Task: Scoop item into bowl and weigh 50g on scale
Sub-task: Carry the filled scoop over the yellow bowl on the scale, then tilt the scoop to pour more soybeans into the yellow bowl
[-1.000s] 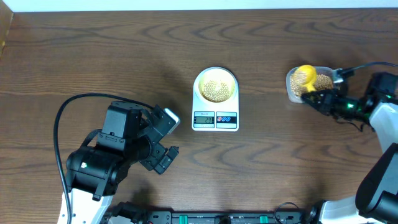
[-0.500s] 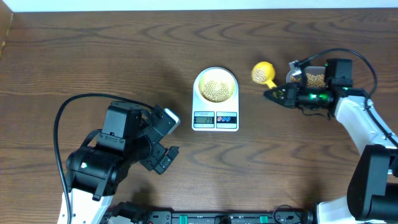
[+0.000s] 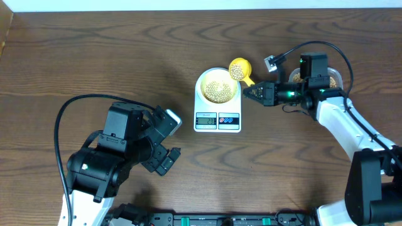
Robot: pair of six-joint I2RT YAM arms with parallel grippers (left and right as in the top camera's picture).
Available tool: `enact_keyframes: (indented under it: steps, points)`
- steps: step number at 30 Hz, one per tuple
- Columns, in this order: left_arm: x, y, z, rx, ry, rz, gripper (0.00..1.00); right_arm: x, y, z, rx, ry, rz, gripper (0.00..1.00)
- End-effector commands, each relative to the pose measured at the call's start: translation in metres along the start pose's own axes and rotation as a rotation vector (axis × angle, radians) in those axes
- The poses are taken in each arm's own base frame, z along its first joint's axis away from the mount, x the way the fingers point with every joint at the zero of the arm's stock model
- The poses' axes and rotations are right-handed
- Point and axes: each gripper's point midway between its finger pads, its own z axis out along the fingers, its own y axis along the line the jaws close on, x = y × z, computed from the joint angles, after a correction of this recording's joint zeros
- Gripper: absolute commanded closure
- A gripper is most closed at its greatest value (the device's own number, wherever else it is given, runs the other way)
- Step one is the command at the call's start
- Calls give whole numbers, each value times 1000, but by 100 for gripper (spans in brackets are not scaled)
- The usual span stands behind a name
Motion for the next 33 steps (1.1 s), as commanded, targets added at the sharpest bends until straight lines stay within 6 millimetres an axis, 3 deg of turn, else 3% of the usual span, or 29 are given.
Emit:
enact_keyframes:
  steps: [1, 9, 22, 33]
  points:
    - [-8, 4, -7, -19, -21, 6, 2, 5, 2, 13, 29, 25, -125, 99]
    - [-8, 4, -7, -19, -21, 6, 2, 18, 1, 40, 141, 78, -282, 99]
    - [-8, 4, -7, -19, -21, 6, 2, 25, -13, 58, 346, 122, -475, 99]
    - [-7, 4, -7, -19, -20, 6, 2, 17, -13, 53, 469, 111, -593, 99]
